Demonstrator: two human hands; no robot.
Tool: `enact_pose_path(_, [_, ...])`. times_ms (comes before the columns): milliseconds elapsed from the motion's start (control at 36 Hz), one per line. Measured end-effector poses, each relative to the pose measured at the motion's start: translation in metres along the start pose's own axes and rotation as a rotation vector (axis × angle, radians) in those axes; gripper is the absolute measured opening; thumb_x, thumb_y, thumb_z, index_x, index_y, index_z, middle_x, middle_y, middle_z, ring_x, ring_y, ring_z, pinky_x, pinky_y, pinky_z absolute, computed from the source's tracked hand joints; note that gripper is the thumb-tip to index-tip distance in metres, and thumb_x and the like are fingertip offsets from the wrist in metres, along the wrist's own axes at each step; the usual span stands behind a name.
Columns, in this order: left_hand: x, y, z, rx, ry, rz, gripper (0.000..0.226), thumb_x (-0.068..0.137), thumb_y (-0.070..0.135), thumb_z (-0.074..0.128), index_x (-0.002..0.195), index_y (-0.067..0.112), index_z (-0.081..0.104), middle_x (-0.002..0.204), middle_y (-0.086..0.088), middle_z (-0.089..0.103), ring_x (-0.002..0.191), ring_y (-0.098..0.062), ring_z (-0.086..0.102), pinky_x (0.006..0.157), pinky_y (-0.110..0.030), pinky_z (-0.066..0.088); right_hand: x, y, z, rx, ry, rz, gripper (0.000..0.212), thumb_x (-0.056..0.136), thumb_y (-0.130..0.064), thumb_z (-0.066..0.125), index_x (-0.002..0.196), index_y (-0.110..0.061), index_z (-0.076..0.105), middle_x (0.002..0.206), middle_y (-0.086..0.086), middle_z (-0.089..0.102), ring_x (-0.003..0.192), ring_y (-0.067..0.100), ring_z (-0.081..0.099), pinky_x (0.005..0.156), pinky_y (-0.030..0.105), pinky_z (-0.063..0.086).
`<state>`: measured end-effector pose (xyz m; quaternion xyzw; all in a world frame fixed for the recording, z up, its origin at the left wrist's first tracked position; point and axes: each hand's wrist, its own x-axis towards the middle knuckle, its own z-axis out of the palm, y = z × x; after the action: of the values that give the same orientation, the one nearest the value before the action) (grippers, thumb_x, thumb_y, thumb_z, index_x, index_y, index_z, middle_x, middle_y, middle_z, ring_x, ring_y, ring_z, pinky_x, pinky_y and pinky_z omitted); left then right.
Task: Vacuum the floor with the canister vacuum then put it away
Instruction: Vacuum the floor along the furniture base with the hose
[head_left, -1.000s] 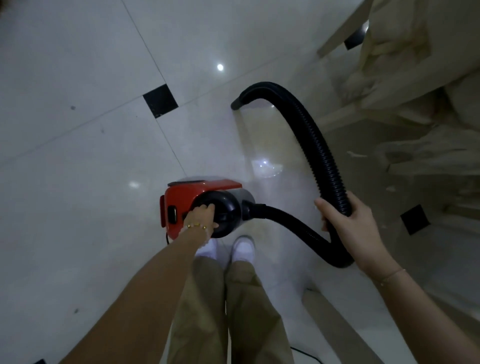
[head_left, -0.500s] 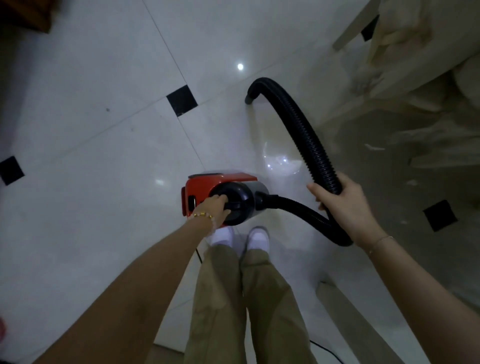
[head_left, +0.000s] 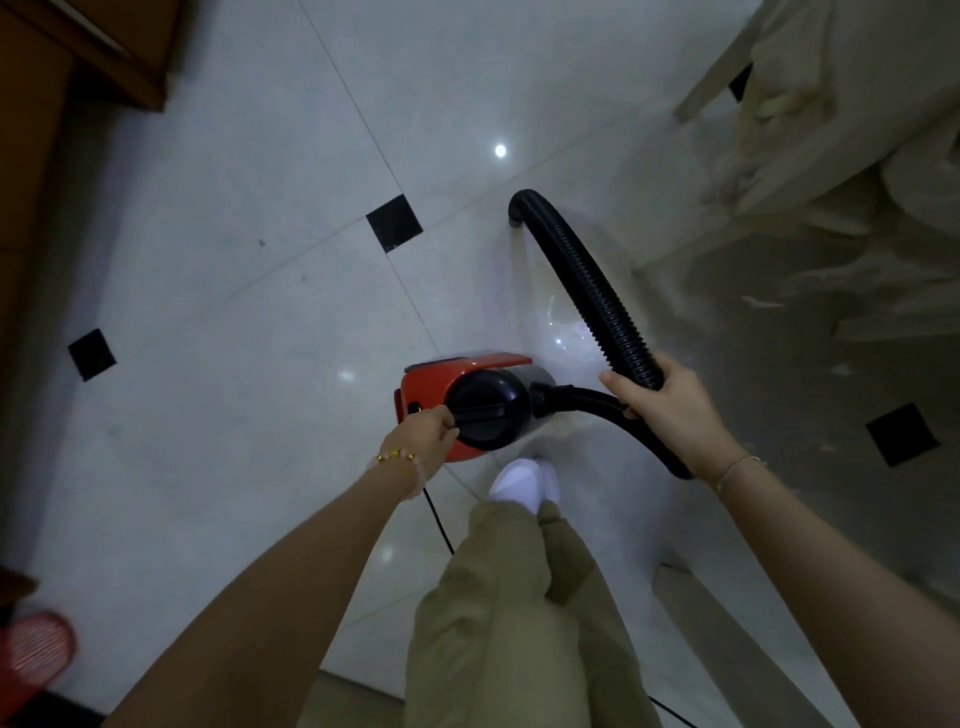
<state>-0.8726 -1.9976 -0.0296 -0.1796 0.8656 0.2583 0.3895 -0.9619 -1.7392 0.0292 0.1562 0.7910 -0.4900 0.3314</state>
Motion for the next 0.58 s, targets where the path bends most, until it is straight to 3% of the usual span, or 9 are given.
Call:
enact_pose_path(167, [-0.013,-0.013,0.005,-0.142,0.053,-0.099,0.023,0.096,0.020,0.045,0.108,0.008,0.059,0.101,-0.014,0.065,0.081,-0.021,0.055,0.070,-0.028,0.043,-0.002,0.004,0.003,0.011,0.000,0.014,0.023,0.082,-0.031,0.070,0.094,-0.014,0.060,0.073,-0.002,0.057,0.070,0.017,0.057,0.069,0.035,0.049])
enact_pose_path(333, [-0.025,-0.025,0.013,-0.153,0.039,-0.119,0.024,0.096,0.022,0.046,0.108,0.006,0.059,0.102,-0.015,0.066,0.083,-0.023,0.058,0.073,-0.028,0.046,-0.006,0.004,0.005,0.063,0.004,0.007,0.020,0.084,-0.022,0.069,0.090,-0.006,0.057,0.068,0.002,0.050,0.050,0.002,0.052,0.046,0.009,0.042])
enact_pose_path(417, [-0.030,-0.028,0.012,-0.158,0.045,-0.128,0.024,0.096,0.022,0.046,0.108,0.006,0.059,0.100,-0.016,0.066,0.087,-0.028,0.061,0.073,-0.029,0.046,-0.008,0.003,0.005,0.056,0.009,0.004,0.020,0.084,-0.022,0.069,0.089,-0.008,0.056,0.068,0.003,0.050,0.054,0.007,0.052,0.046,0.008,0.041])
enact_pose_path(500, [-0.032,-0.030,0.010,-0.153,0.047,-0.127,0.024,0.097,0.022,0.045,0.108,0.005,0.059,0.094,-0.014,0.065,0.079,-0.023,0.057,0.068,-0.026,0.042,-0.010,0.003,0.006,0.042,0.000,0.002,0.021,0.084,-0.024,0.069,0.091,-0.008,0.057,0.069,0.003,0.051,0.059,0.013,0.051,0.047,0.010,0.042])
enact_pose_path(583, [-0.032,-0.030,0.008,-0.155,0.048,-0.135,0.024,0.096,0.023,0.046,0.106,0.005,0.059,0.093,-0.015,0.065,0.076,-0.021,0.054,0.067,-0.027,0.044,-0.010,0.005,0.009,0.023,-0.010,0.008,0.026,0.083,-0.027,0.070,0.095,-0.007,0.059,0.072,0.002,0.053,0.063,0.015,0.053,0.057,0.020,0.045])
